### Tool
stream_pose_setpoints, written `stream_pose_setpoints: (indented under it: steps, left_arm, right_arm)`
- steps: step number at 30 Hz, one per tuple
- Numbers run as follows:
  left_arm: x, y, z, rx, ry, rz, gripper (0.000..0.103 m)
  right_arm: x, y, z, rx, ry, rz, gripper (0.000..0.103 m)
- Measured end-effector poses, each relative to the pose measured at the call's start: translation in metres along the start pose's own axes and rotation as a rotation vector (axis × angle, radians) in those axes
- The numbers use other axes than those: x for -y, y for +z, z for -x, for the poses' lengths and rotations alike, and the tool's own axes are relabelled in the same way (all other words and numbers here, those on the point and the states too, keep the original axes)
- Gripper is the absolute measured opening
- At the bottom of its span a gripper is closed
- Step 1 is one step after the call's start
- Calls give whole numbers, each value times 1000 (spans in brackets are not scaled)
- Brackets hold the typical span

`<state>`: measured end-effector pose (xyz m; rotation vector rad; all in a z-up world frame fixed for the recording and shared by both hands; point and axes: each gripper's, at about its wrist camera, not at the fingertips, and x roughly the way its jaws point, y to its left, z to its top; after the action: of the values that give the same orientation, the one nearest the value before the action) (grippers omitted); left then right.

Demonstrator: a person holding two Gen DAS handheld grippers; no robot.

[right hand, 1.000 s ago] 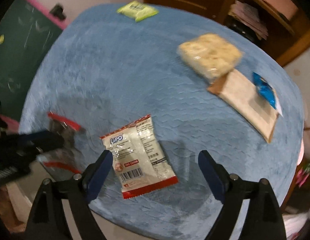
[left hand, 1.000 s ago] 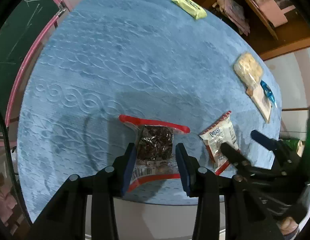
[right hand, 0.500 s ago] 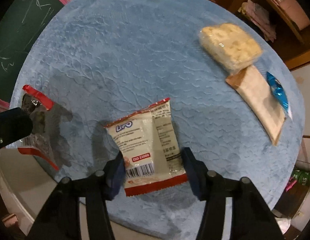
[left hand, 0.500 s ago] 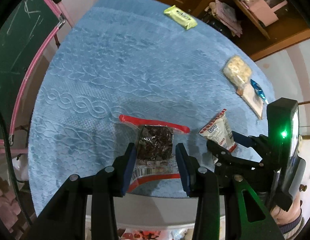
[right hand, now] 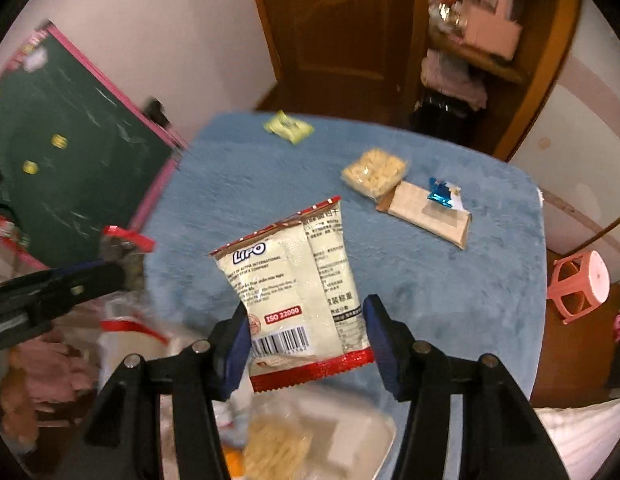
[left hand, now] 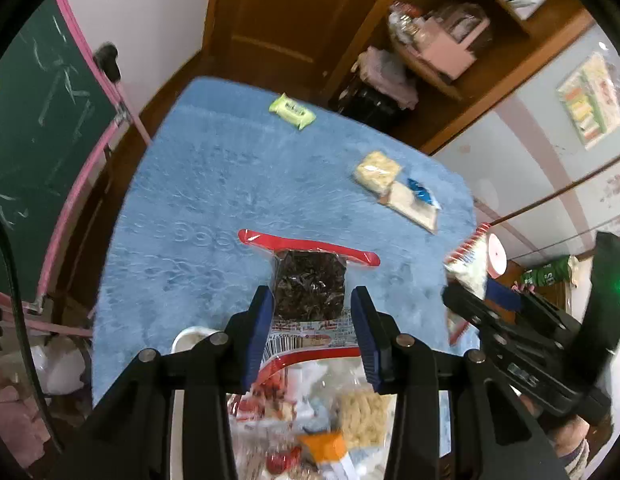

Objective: Organize snacks
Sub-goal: 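Carry both bags over the tray and release them inside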

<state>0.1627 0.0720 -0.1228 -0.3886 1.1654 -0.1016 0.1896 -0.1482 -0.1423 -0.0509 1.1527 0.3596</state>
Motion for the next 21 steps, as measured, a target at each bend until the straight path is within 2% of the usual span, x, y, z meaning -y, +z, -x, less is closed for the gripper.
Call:
stream_pose_setpoints:
  steps: [5, 9, 14, 21]
  left_arm:
    - [17, -33, 51, 75, 28, -82, 39]
    - [24, -62, 83, 128, 65, -141, 39]
    - [27, -96, 97, 129, 96, -178, 39]
    - [32, -135, 83, 79, 146, -230, 40]
  right_arm:
    - [-8, -39, 66, 91, 48, -26, 55]
    - [-9, -72, 100, 137, 63, -42, 55]
    - [-16, -106, 116, 146, 42, -38, 55]
    - [-32, -148, 114, 84, 12, -13, 55]
